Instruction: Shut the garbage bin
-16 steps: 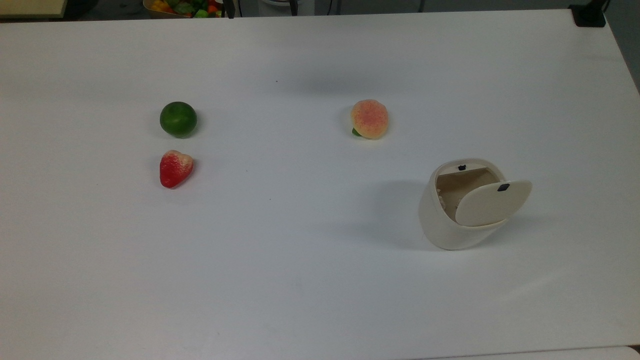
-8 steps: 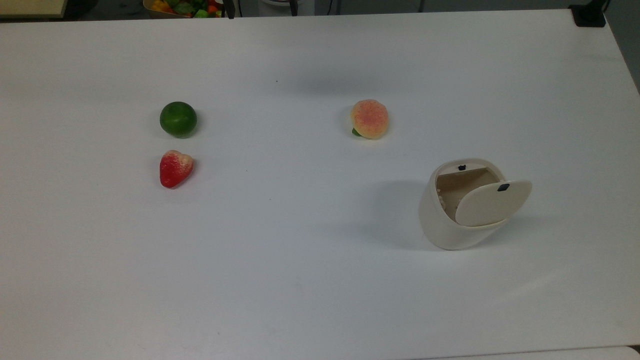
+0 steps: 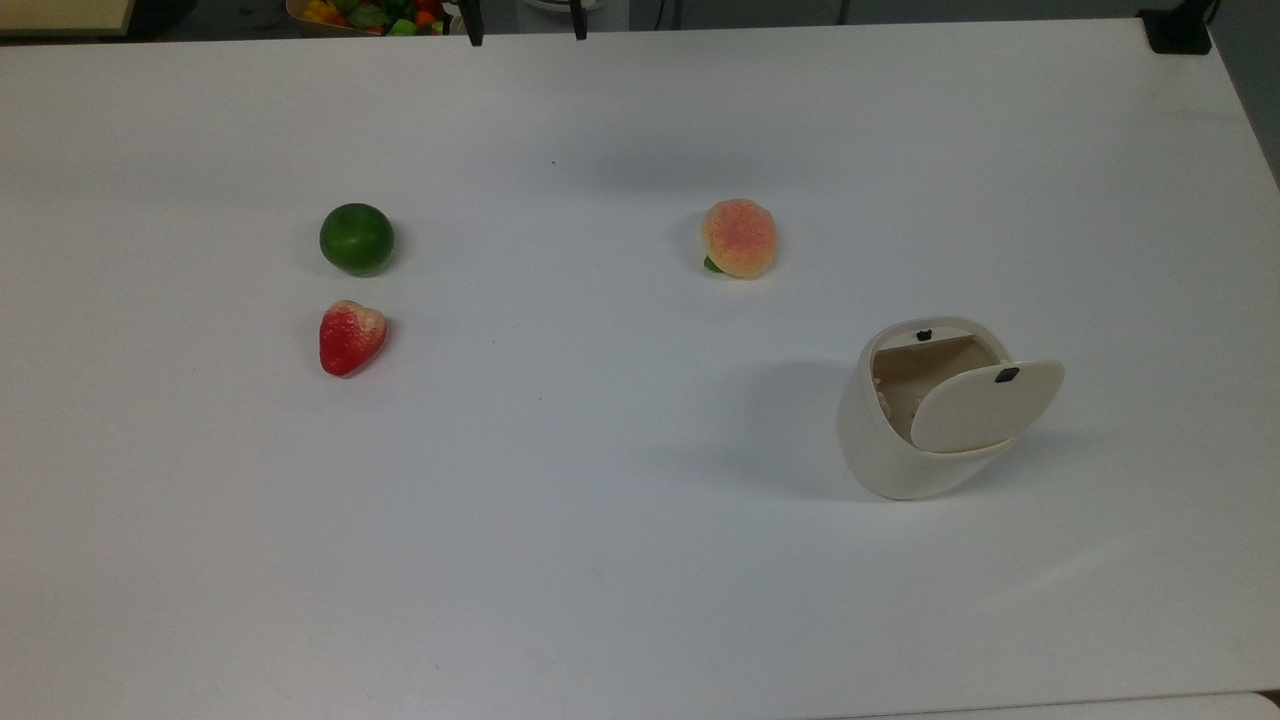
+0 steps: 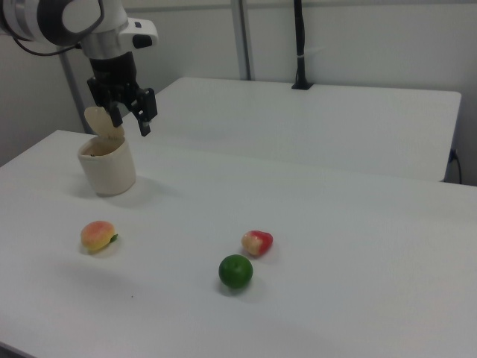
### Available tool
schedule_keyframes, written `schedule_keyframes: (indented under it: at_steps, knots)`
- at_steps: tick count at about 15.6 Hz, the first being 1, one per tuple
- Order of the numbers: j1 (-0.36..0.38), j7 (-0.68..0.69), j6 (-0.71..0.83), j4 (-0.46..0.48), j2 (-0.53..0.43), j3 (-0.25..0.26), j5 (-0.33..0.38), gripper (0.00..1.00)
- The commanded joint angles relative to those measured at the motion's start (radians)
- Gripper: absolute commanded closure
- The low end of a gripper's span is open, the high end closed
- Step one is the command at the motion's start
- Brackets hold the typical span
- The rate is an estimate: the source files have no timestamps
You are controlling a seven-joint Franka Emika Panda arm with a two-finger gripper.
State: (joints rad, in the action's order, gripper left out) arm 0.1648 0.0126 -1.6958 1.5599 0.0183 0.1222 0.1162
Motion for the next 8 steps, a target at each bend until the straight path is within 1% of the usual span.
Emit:
schedule_keyframes:
  at_steps: [1,4,5,8]
  knots:
    - [0.01,0.024,-0.008,0.017,-0.011,0.007,0.02,0.74]
    - [0.01,0.024,-0.008,0.017,-0.009,0.007,0.026,0.96]
    - [0.01,0.021,-0.01,0.017,-0.009,0.007,0.028,0.98]
    - [0.016,0.007,-0.012,0.016,0.005,0.004,0.031,0.98]
